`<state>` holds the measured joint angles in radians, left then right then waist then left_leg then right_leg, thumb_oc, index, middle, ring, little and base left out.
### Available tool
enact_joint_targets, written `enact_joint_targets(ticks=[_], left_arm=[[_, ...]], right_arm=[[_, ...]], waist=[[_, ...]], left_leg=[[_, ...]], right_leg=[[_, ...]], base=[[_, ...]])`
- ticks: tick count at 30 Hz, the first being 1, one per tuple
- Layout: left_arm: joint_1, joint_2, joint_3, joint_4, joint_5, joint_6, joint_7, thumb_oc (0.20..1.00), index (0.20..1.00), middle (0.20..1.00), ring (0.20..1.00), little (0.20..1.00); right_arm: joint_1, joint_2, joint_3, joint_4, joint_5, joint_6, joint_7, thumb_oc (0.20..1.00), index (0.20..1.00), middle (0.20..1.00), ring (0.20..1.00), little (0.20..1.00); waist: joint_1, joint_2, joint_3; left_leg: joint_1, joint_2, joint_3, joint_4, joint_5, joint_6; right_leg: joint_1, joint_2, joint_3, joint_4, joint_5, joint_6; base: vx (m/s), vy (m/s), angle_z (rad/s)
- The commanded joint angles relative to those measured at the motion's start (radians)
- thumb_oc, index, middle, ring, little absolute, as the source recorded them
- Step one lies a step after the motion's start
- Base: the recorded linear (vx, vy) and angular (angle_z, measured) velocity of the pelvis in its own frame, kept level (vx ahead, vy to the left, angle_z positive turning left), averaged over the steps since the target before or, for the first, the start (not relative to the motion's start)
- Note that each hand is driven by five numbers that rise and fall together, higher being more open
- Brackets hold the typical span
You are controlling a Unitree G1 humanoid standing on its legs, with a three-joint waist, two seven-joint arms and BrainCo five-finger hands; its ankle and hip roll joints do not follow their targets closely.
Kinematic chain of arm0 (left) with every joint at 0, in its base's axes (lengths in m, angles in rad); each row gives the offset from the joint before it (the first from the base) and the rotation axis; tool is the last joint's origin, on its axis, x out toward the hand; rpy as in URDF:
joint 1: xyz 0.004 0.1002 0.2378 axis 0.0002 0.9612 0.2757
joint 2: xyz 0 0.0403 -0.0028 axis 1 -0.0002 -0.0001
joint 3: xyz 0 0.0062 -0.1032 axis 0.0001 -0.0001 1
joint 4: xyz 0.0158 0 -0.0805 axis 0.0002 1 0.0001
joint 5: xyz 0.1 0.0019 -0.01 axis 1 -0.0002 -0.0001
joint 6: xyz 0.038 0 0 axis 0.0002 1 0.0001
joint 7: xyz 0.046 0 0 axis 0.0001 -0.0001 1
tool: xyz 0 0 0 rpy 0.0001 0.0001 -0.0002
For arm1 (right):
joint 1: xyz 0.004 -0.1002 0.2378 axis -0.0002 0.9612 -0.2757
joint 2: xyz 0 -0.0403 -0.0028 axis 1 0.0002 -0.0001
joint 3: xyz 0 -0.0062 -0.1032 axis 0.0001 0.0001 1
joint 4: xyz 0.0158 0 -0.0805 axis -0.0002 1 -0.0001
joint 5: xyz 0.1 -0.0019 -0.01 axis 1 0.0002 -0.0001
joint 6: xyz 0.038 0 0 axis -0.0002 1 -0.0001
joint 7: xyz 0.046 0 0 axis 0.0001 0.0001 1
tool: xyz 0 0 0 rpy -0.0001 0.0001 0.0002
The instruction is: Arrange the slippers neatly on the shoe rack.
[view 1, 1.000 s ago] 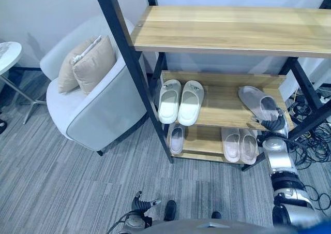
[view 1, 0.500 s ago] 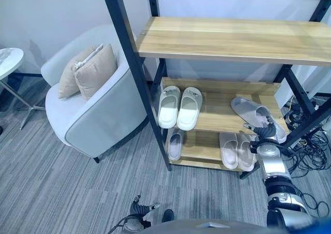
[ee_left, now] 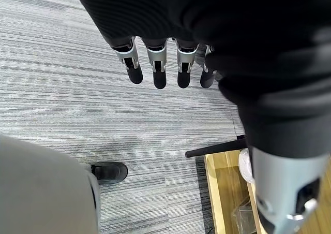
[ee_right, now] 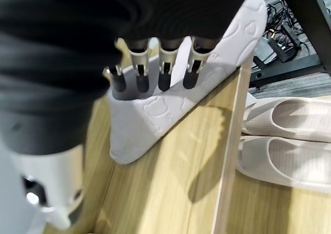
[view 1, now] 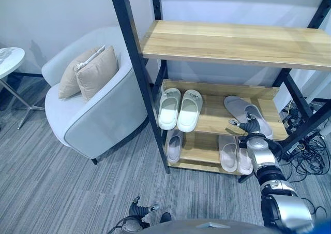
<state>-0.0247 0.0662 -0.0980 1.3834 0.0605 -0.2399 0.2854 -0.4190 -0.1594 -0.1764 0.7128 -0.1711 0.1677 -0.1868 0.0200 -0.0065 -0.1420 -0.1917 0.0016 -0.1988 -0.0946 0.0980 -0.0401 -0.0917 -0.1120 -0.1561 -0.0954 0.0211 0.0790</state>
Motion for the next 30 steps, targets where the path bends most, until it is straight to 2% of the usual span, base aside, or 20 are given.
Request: enact_joint_targets(ticks=[1,11,16,21,22,24,26,27,30], left_arm=[[0.117,-0.029,-0.058,0.196,0.027,0.060,-0.005,1.000,1.000,1.000,1.000,1.000],[0.109,-0.029,-0.064,0.196,0.031,0.069,-0.004,1.000,1.000,1.000,1.000,1.000],[0.113,-0.032,-0.067,0.199,0.031,0.066,0.003,1.000,1.000,1.000,1.000,1.000],[0.109,-0.039,-0.063,0.196,0.019,0.064,0.001,1.000,1.000,1.000,1.000,1.000],[0.107,-0.040,-0.062,0.193,0.018,0.063,0.000,1.000,1.000,1.000,1.000,1.000],[0.108,-0.039,-0.059,0.188,0.020,0.057,0.007,1.000,1.000,1.000,1.000,1.000],[0.111,-0.038,-0.060,0.183,0.024,0.057,0.013,1.000,1.000,1.000,1.000,1.000],[0.111,-0.038,-0.060,0.183,0.024,0.057,0.013,1.000,1.000,1.000,1.000,1.000],[0.118,-0.040,-0.069,0.182,0.033,0.048,0.018,1.000,1.000,1.000,1.000,1.000]], right_arm=[[-0.036,0.035,-0.009,-0.003,0.031,-0.012,0.061,1.000,1.000,1.000,1.000,1.000],[-0.045,0.074,0.014,-0.044,0.072,-0.046,0.090,1.000,1.000,1.000,1.000,1.000],[-0.016,0.016,-0.022,-0.152,0.094,-0.095,0.089,1.000,1.000,1.000,1.000,1.000],[-0.016,-0.025,-0.047,-0.195,0.087,-0.091,0.072,1.000,1.000,1.000,1.000,1.000],[-0.025,-0.037,-0.040,-0.199,0.074,-0.091,0.073,1.000,1.000,1.000,1.000,1.000],[-0.031,-0.108,-0.019,-0.197,-0.025,-0.092,0.016,1.000,1.000,1.000,1.000,1.000],[-0.062,-0.200,0.010,-0.114,-0.134,-0.044,-0.026,1.000,1.000,1.000,1.000,1.000],[-0.063,-0.201,0.010,-0.113,-0.135,-0.044,-0.026,1.000,1.000,1.000,1.000,1.000],[-0.145,-0.265,0.049,0.004,-0.185,-0.044,-0.121,1.000,1.000,1.000,1.000,1.000]], waist=[[0.046,-0.026,0.024],[0.046,-0.026,0.019],[0.039,-0.025,0.024],[0.029,-0.023,0.027],[0.028,-0.022,0.028],[0.028,-0.019,0.032],[0.032,-0.016,0.035],[0.032,-0.015,0.036],[0.038,-0.010,0.048]], left_leg=[[0.015,0.020,0.022,0.007,-0.015,0.000],[0.023,0.024,0.024,0.007,-0.016,0.000],[0.025,0.024,0.026,0.007,-0.018,-0.001],[0.026,0.026,0.033,0.007,-0.021,-0.001],[0.025,0.026,0.034,0.007,-0.021,-0.001],[0.023,0.026,0.034,0.007,-0.019,0.000],[0.018,0.025,0.032,0.007,-0.016,0.000],[0.018,0.025,0.032,0.007,-0.016,0.000],[0.011,0.024,0.034,0.007,-0.013,0.000]], right_leg=[[0.030,-0.079,-0.016,0.008,-0.001,0.056],[0.033,-0.078,-0.014,0.008,-0.001,0.053],[0.034,-0.076,-0.008,0.008,0.002,0.053],[0.033,-0.076,0.000,0.008,0.004,0.052],[0.032,-0.076,0.001,0.008,0.004,0.052],[0.030,-0.076,0.003,0.008,0.006,0.053],[0.029,-0.077,0.002,0.008,0.005,0.055],[0.029,-0.077,0.001,0.008,0.005,0.055],[0.021,-0.078,-0.001,0.008,0.009,0.058]], base=[[0.00,0.000,0.00],[0.00,0.000,0.00],[0.00,0.000,0.00],[0.00,-0.005,-0.03],[0.00,-0.002,-0.03],[0.00,0.000,0.00],[0.00,0.010,0.04],[0.00,0.000,0.00],[-0.01,0.004,-0.02]])
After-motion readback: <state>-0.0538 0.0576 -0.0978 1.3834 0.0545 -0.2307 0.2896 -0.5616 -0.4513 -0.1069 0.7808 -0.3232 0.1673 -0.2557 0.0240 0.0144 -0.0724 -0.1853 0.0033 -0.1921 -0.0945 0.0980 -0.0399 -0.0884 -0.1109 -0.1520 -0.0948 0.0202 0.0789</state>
